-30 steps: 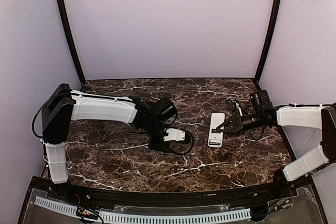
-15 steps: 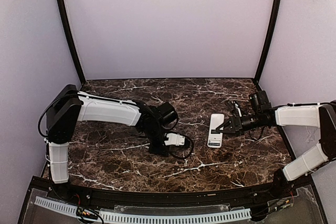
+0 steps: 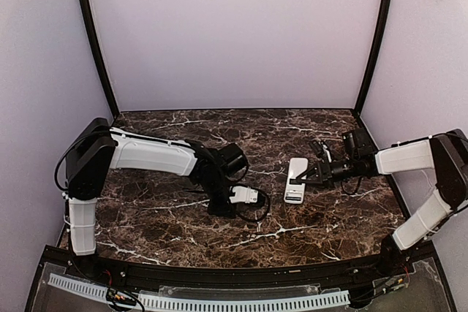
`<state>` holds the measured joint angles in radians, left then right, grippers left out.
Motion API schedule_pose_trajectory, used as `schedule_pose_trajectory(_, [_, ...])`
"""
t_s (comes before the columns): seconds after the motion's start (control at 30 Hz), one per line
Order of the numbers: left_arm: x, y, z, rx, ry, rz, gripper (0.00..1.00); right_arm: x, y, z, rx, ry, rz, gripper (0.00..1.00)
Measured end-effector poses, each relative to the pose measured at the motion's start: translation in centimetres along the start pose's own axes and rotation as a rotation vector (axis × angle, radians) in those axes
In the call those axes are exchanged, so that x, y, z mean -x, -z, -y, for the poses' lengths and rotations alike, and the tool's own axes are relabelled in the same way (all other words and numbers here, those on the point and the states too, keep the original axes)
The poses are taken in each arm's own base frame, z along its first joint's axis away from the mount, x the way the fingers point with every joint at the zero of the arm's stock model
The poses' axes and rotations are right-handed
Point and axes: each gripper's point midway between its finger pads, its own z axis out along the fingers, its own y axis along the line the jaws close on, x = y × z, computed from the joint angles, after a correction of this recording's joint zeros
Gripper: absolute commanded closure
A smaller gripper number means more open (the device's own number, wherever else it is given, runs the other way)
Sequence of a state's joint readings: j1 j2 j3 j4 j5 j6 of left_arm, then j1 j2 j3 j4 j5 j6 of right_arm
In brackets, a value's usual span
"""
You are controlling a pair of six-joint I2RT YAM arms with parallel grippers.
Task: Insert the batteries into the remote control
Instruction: Place the battery in the battery compartment.
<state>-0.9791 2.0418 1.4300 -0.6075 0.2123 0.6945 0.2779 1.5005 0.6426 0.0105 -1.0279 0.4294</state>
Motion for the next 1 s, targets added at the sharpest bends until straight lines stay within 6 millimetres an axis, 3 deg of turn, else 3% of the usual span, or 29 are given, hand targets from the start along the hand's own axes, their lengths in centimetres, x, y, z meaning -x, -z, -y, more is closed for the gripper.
schedule_pose_trajectory(0.13, [1.9, 1.1, 0.0, 0.019, 0.000, 0.121, 1.00, -0.5, -1.3, -0.2, 0.018, -0.005, -0.033, 1.00])
schedule_pose_trajectory(0.33, [7.9, 7.3, -0.6, 0.112, -0.023, 0.452, 1.00, -0.3, -4.1, -1.0, 0.053, -0.008, -0.091, 1.00])
schedule_pose_trajectory(0.47, [11.3, 10.1, -1.4, 0.151, -0.044, 0.629, 1.00, 0.6, -5.5, -1.9, 0.073, 0.002, -0.105, 1.00])
schedule_pose_trajectory(0.67, [12.8, 10.9, -1.4, 0.147, -0.041, 0.736, 0.99, 1.5, -6.6, -2.8, 0.097, -0.001, -0.110, 1.00])
schedule_pose_trajectory(1.0, [13.7, 11.5, -1.6, 0.155, -0.045, 0.793, 0.98, 0.8, -7.9, -4.3, 0.128, -0.010, -0.135, 1.00])
